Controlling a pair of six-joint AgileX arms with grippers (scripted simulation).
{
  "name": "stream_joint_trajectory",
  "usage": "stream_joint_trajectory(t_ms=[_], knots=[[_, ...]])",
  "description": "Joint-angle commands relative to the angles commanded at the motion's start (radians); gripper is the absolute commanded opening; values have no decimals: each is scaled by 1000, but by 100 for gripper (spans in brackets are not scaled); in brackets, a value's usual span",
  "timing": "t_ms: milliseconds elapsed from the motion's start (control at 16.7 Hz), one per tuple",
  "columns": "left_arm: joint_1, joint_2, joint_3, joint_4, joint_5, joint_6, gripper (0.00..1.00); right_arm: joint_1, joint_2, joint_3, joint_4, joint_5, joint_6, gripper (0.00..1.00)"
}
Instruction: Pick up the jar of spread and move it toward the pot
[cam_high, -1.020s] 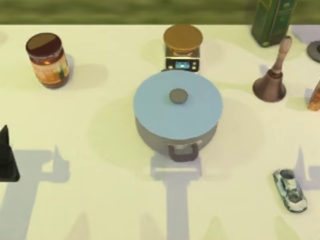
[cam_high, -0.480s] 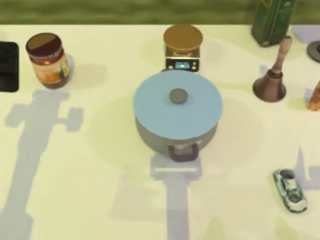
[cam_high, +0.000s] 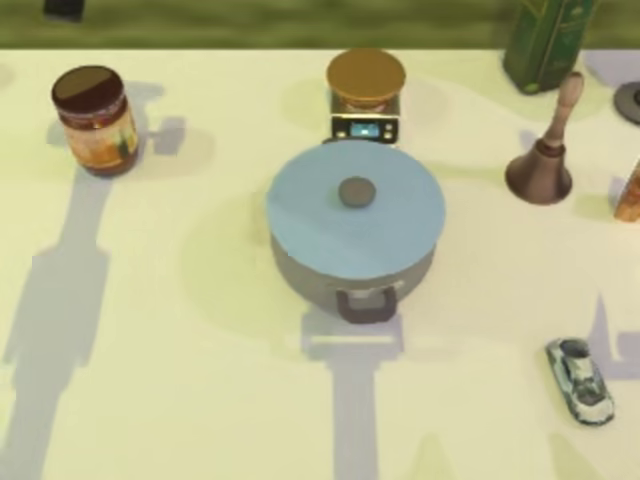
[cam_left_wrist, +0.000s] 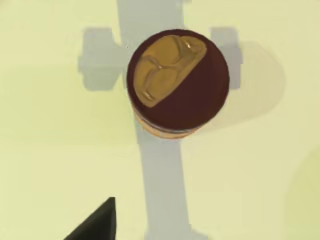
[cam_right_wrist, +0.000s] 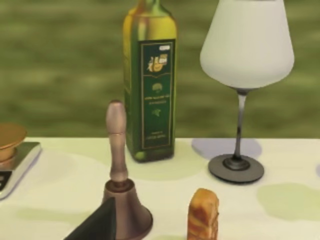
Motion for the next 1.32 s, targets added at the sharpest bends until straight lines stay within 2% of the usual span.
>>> stream_joint_trajectory(t_ms=[300, 600, 780, 1320], knots=[[4, 440, 498, -212, -21, 9, 100, 0, 0, 0, 0, 0, 0, 100], [11, 744, 832, -361, -44, 11, 100, 0, 0, 0, 0, 0, 0, 100], [13, 828, 921, -402, -52, 11, 100, 0, 0, 0, 0, 0, 0, 100], [11, 877, 970, -410, -53, 8, 100, 0, 0, 0, 0, 0, 0, 100]])
